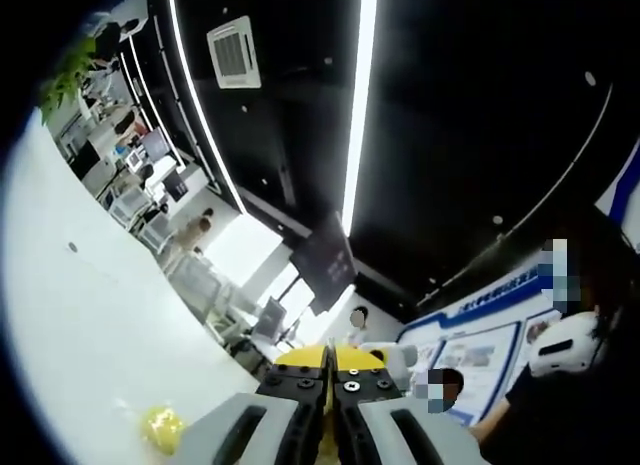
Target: Compare the silicone blocks by pressing each to a similar depth, holding the contact briefly, and releasing to observe deformation and rebound differences across the visible hardness samples.
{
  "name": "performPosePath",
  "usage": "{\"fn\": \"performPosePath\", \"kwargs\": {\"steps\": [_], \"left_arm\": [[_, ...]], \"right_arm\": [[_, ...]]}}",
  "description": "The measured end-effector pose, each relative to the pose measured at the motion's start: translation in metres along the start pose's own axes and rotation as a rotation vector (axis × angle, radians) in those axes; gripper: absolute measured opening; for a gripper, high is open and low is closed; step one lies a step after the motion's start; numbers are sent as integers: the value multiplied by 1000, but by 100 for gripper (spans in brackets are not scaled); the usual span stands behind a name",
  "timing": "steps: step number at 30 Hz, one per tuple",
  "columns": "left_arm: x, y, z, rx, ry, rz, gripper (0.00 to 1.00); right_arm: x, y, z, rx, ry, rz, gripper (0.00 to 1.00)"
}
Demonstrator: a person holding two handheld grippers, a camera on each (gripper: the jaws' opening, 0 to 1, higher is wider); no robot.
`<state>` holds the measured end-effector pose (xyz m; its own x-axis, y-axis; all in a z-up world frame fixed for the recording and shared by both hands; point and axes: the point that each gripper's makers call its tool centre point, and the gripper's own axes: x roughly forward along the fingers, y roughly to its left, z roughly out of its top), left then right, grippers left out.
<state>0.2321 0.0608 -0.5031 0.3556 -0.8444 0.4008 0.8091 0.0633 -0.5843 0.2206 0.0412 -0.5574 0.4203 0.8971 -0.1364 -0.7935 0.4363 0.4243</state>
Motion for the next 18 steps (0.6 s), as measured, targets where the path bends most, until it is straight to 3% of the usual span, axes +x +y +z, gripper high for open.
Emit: {"fn": "performPosePath", "kwargs": {"steps": [18], "left_arm": [[-6, 9, -1, -17, -20, 42, 0]], "right_arm": [[4, -1, -7, 5, 23, 32, 5]]}}
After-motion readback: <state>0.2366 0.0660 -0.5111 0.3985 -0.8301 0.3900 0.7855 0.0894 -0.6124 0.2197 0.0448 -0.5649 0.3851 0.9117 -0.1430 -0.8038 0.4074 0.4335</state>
